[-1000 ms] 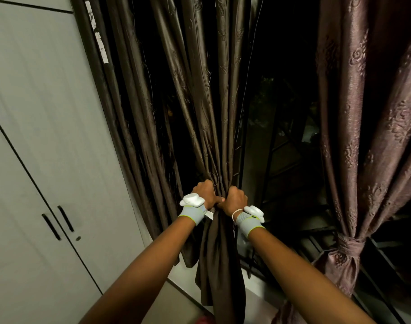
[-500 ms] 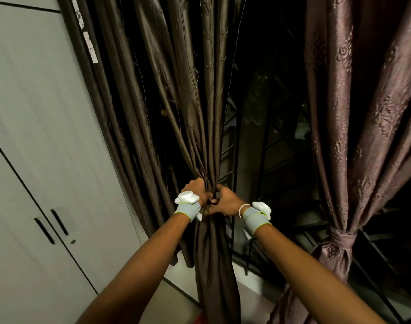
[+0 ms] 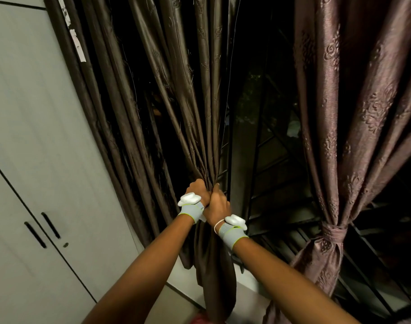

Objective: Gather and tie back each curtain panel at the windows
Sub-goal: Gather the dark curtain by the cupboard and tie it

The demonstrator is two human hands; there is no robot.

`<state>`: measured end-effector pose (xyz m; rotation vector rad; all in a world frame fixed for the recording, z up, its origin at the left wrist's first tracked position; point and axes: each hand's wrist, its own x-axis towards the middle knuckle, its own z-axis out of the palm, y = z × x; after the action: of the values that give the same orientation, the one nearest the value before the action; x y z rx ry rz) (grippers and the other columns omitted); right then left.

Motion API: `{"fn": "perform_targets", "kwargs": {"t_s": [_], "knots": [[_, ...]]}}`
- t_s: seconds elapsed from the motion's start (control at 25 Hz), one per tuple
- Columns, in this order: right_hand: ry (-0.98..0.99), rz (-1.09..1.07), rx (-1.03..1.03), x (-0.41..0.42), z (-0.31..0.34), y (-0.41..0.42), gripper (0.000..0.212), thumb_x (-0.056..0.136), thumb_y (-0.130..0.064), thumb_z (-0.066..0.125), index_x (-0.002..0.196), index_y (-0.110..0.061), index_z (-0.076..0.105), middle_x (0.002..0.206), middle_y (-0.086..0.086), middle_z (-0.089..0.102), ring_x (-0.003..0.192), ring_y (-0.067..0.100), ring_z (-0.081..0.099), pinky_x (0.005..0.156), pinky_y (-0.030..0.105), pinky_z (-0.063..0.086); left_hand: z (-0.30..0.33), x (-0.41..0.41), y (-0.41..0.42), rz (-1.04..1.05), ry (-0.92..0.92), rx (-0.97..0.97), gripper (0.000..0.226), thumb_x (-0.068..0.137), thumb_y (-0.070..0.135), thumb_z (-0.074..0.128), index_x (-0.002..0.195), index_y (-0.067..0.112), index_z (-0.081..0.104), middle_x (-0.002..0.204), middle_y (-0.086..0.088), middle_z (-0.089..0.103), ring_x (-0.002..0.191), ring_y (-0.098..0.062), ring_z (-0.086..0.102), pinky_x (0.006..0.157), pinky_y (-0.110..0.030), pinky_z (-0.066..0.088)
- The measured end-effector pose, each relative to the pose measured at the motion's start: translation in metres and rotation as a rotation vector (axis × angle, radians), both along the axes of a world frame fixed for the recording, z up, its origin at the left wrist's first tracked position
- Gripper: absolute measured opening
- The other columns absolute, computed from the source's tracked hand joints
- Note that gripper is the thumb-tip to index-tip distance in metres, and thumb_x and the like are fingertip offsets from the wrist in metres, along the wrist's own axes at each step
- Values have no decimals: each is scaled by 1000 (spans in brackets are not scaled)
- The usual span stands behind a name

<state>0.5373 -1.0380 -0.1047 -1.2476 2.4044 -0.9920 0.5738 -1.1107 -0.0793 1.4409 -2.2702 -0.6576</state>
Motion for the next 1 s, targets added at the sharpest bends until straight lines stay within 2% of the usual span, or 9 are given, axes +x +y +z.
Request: {"fn": "perform_targets", "kwargs": {"t_s": [0.24, 0.32, 0.44, 0.52, 0.6, 0.72, 0.8, 0.92, 1.0], "knots": [[186, -44, 36, -5, -4, -2, 70, 90, -26, 53, 150, -12, 20, 142, 12, 45, 116, 40, 56, 86, 43, 46, 0, -2, -2, 14, -24, 7, 61, 86, 60, 54, 103, 2, 62, 113, -22, 64, 105, -43, 61, 84, -40, 50], [250, -6, 42, -11, -5, 0, 62, 93, -24, 49, 150, -16, 24, 141, 12, 47, 114, 41, 56, 85, 43, 46, 2, 0, -5, -4, -45, 20, 53, 85, 54, 57, 101, 4, 63, 111, -20, 66, 103, -42, 62, 82, -39, 51], [231, 62, 10, -25, -3, 2, 57, 91, -27, 53, 145, -24, 34, 133, 13, 55, 114, 41, 56, 86, 42, 47, 2, 4, -16, -19, -80, 51, 38, 78, 43, 68, 94, 8, 64, 104, -15, 69, 100, -38, 65, 81, -37, 53], [207, 89, 14, -37, 2, 4, 56, 88, -31, 58, 141, -27, 40, 129, 16, 58, 114, 42, 56, 88, 43, 47, 1, 7, -21, -14, -106, 51, 47, 73, 50, 72, 97, 10, 64, 104, -12, 69, 99, -36, 66, 79, -35, 53], [192, 107, 36, -49, 6, 6, 57, 85, -27, 59, 139, -29, 43, 129, 16, 59, 116, 42, 55, 91, 42, 47, 1, 7, -25, -19, -119, 78, 61, 72, 56, 73, 108, 8, 61, 110, -10, 66, 103, -35, 64, 77, -33, 49], [170, 129, 51, -60, 11, 8, 56, 82, -17, 57, 135, -30, 47, 130, 13, 59, 117, 41, 55, 92, 41, 47, 0, 1, -33, -114, -124, 165, 66, 76, 52, 73, 120, 6, 56, 117, -5, 61, 112, -32, 60, 85, -32, 49], [161, 151, 56, -64, 12, 8, 53, 79, -19, 60, 130, -32, 50, 127, 9, 62, 116, 38, 57, 92, 38, 49, -4, -4, -42, -154, -117, 173, 69, 74, 50, 76, 124, 7, 54, 126, -11, 60, 117, -32, 57, 94, -36, 49], [152, 160, 42, -76, 10, 9, 40, 76, -22, 67, 115, -31, 59, 113, 1, 69, 109, 31, 62, 88, 34, 52, -6, -4, -43, -163, -141, 136, 73, 74, 48, 77, 126, 5, 50, 130, -17, 55, 119, -37, 54, 96, -40, 48], [163, 132, 45, -84, 9, 14, 24, 76, -25, 72, 98, -28, 65, 99, -3, 72, 101, 25, 66, 82, 32, 53, -3, -1, -40, -161, -153, 98, 75, 74, 49, 76, 128, 5, 48, 132, -18, 53, 119, -38, 53, 96, -41, 48]]}}
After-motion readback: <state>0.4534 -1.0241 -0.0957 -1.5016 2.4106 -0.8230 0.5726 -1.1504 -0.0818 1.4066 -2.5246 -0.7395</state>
